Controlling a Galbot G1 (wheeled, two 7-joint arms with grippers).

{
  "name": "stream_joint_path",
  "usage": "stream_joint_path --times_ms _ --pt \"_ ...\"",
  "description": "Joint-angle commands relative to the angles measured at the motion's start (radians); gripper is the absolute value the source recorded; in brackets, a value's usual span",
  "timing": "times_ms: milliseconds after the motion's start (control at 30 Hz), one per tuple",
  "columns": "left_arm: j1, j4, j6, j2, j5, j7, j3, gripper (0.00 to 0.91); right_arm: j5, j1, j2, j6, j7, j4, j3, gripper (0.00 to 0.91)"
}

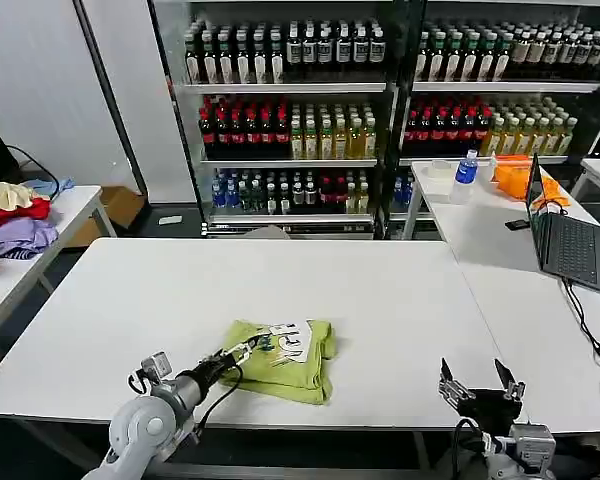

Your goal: Fold and organize the clothes.

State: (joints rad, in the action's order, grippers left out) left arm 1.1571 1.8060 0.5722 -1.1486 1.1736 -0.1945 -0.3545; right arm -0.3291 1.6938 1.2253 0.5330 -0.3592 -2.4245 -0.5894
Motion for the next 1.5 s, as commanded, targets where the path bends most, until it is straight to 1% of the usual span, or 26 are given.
stream_joint_path --times_ms 33,67,133,167,267,567,767,833,933,1033,1100,1133,1167,1200,1233,1300,1333,1367,1400,1433,1467,1500 --pt "-0.005 -0.067 0.006 -0.020 0.098 0.043 -0.009 0.202 0.003 0.015 0.002 -0.001 -0.001 -0.015 -0.003 0.907" --pt "-0.005 -0.069 0.006 -0.021 0.102 0.044 -0.011 0.131 0.003 0.017 0.003 -0.001 -0.001 -0.019 -0.003 0.907" --pt "-0.005 -0.074 0.006 -0.025 0.120 0.044 -0.016 0.081 0.003 0.021 0.003 -0.001 -0.002 -0.022 -0.005 0.907" --pt "-0.006 -0.078 0.006 -0.026 0.130 0.044 -0.019 0.071 0.003 0.024 0.003 -0.001 -0.001 -0.023 -0.006 0.907" --pt "-0.010 -0.093 0.006 -0.028 0.154 0.047 -0.026 0.050 0.003 0.028 0.003 -0.001 -0.001 -0.027 -0.008 0.907" --pt "-0.022 -0.115 0.005 -0.044 0.230 0.052 -0.054 0.040 0.003 0.035 0.005 0.005 -0.003 -0.037 -0.011 0.907" --pt "-0.005 -0.058 0.005 -0.042 0.275 0.038 -0.114 0.020 -0.004 0.026 -0.001 0.010 -0.004 -0.037 -0.019 0.907" --pt "0.008 -0.029 0.005 -0.018 0.240 0.042 -0.144 0.020 -0.006 0.022 0.000 0.011 -0.004 -0.034 -0.020 0.907" --pt "0.012 0.025 0.004 0.061 0.175 0.052 -0.236 0.020 -0.015 0.009 -0.001 0.012 -0.004 -0.029 -0.019 0.907" --pt "-0.005 0.072 0.005 0.197 0.111 0.051 -0.384 0.020 -0.021 -0.009 -0.002 0.013 -0.005 -0.022 -0.015 0.907" --pt "-0.016 0.074 0.006 0.301 0.054 0.069 -0.464 0.020 -0.025 -0.022 -0.002 0.014 -0.005 -0.015 -0.009 0.907" --pt "-0.023 0.069 0.006 0.336 0.026 0.079 -0.488 0.020 -0.026 -0.028 -0.002 0.014 -0.005 -0.011 -0.006 0.907" --pt "-0.028 0.060 0.006 0.388 -0.006 0.087 -0.534 0.020 -0.027 -0.035 -0.002 0.014 -0.005 -0.007 -0.003 0.907" --pt "-0.031 0.052 0.006 0.434 -0.049 0.098 -0.557 0.020 -0.029 -0.040 -0.003 0.014 -0.005 -0.005 0.000 0.907" --pt "-0.034 0.049 0.005 0.496 -0.106 0.111 -0.584 0.020 -0.030 -0.052 -0.002 0.014 -0.005 0.002 0.006 0.907" --pt "-0.038 0.059 0.004 0.544 -0.193 0.117 -0.590 0.020 -0.033 -0.062 0.000 0.014 -0.005 0.011 0.011 0.907" --pt "-0.025 0.088 -0.003 0.556 -0.246 0.118 -0.590 0.020 -0.032 -0.069 0.004 0.014 -0.006 0.015 0.018 0.907" --pt "-0.015 0.096 -0.020 0.558 -0.276 0.117 -0.577 0.020 -0.032 -0.073 0.005 0.014 -0.007 0.021 0.021 0.907" --pt "0.007 0.124 -0.040 0.552 -0.351 0.118 -0.555 0.020 -0.030 -0.076 0.007 0.014 -0.006 0.025 0.023 0.907" --pt "0.040 0.158 -0.075 0.528 -0.469 0.123 -0.510 0.020 -0.028 -0.078 0.011 0.012 -0.007 0.032 0.028 0.907" --pt "0.060 0.169 -0.101 0.506 -0.517 0.124 -0.487 0.020 -0.027 -0.080 0.015 0.012 -0.007 0.038 0.032 0.907" --pt "0.117 0.184 -0.129 0.475 -0.608 0.123 -0.444 0.020 -0.023 -0.081 0.019 0.009 -0.006 0.044 0.036 0.907"
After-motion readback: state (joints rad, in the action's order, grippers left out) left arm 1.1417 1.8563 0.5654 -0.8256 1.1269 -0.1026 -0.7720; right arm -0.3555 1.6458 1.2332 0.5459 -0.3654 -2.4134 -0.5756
